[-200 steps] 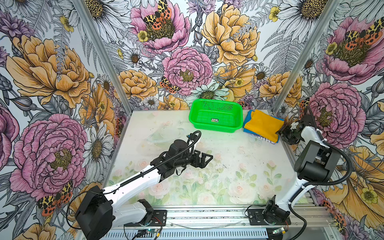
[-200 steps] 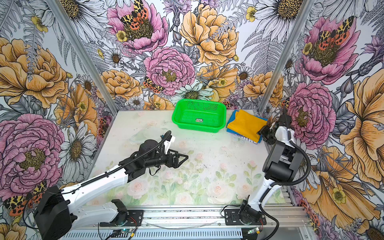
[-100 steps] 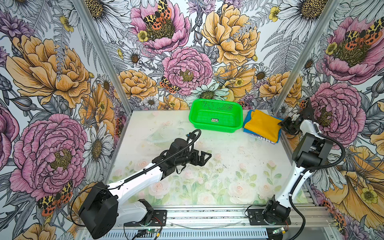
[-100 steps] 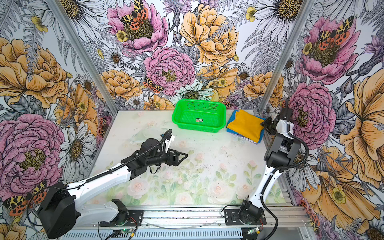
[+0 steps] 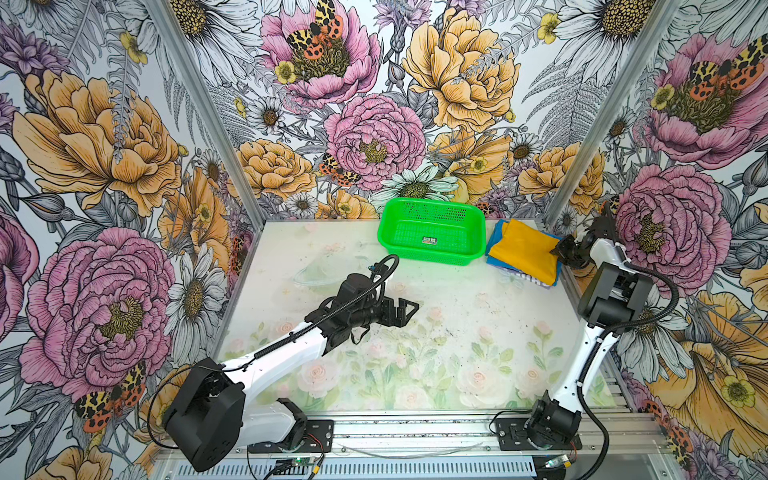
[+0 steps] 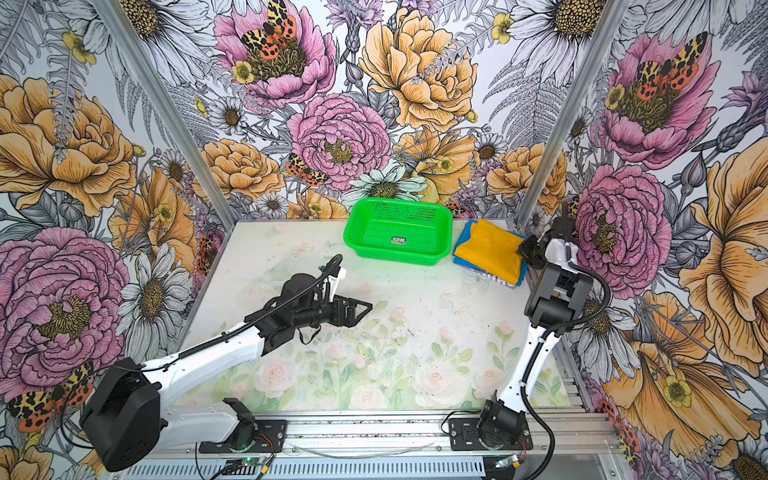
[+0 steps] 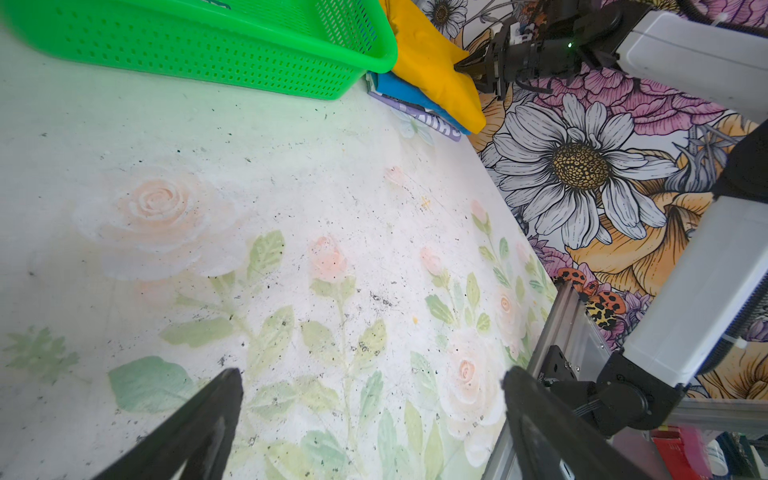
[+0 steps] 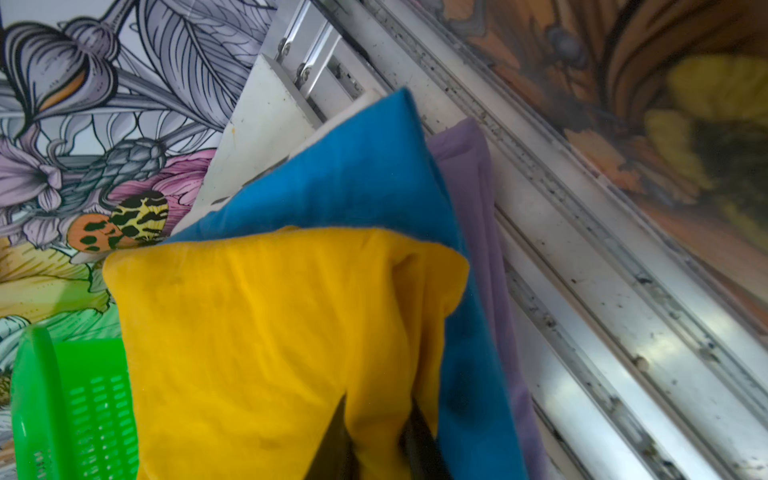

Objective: Fold and stack the t-shirts

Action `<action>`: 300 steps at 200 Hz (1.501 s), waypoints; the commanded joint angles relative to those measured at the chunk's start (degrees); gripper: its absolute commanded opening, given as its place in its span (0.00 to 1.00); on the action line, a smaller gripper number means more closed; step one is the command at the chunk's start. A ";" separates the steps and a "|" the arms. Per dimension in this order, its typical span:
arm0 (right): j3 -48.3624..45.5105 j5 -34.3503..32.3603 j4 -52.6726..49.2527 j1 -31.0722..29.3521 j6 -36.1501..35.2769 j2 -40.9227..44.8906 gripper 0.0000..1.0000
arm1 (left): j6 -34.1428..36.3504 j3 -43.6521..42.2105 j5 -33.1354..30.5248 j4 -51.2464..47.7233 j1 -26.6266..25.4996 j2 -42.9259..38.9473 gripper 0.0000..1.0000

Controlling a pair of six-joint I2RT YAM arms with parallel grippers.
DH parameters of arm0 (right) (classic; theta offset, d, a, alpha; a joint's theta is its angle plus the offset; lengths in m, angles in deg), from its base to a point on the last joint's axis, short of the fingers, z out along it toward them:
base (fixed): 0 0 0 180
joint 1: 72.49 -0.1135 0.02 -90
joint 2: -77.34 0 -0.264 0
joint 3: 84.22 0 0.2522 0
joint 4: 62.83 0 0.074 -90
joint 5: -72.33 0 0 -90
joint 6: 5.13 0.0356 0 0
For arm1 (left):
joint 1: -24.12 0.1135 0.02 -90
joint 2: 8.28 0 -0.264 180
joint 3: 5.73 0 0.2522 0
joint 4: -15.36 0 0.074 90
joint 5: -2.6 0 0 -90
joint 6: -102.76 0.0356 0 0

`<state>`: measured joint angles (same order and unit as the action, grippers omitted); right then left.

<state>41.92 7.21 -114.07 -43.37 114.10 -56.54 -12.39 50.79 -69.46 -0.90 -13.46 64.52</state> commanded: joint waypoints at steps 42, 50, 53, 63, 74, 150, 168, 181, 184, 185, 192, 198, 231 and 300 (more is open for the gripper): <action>6.68 -6.12 -0.71 -0.32 -2.46 3.72 0.00 | -0.25 2.10 1.99 2.15 0.47 0.95 0.99; 8.63 -5.77 -1.87 -0.22 -2.75 2.96 0.00 | -0.39 2.06 1.85 2.24 0.43 0.92 0.99; 9.48 -5.61 -2.47 -0.21 -2.82 2.56 0.00 | -0.42 2.06 1.88 2.30 0.40 0.87 0.99; 12.49 -5.06 -4.21 -0.20 -3.19 1.17 0.00 | -0.43 1.81 1.76 2.40 0.33 0.70 0.99; 15.07 -4.76 -5.81 -0.29 -3.59 -0.28 0.00 | -0.52 1.64 1.72 2.40 0.32 0.52 0.99; 20.90 -6.59 -13.63 -0.99 -6.48 -0.21 0.77 | -0.25 2.13 1.66 1.27 0.32 0.06 0.99; 18.67 -6.64 -13.68 -1.30 -7.22 2.88 0.80 | -0.24 2.24 1.67 1.44 0.04 0.38 0.99; 17.24 -6.00 -14.57 -2.24 -8.48 4.37 0.80 | -0.43 2.15 1.57 1.98 -0.21 0.54 0.99; 16.96 -5.99 -14.89 -2.64 -8.73 4.69 0.80 | -0.50 2.11 1.58 2.10 -0.25 0.51 0.99; 16.94 -5.99 -15.03 -2.83 -8.83 4.82 0.79 | -0.46 2.13 1.58 2.12 -0.32 0.55 0.99; 15.85 -6.29 -15.89 -3.97 -9.78 5.54 0.79 | -0.60 2.12 1.66 2.38 -0.38 0.69 0.99; 14.86 -7.24 -16.78 -5.33 -10.49 6.04 0.79 | -0.74 2.22 1.66 2.41 -0.47 0.85 0.99; 10.96 -19.72 -19.34 -14.88 -12.09 7.89 0.76 | -0.59 2.59 2.02 2.42 -0.99 1.12 0.99; 15.08 -43.90 -24.29 -28.15 -12.01 1.99 0.70 | -0.05 0.77 1.01 -0.35 -0.14 -3.32 0.99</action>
<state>53.83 -24.50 -135.01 -71.06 102.74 -51.82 -12.76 51.32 -68.70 -0.88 -13.98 64.21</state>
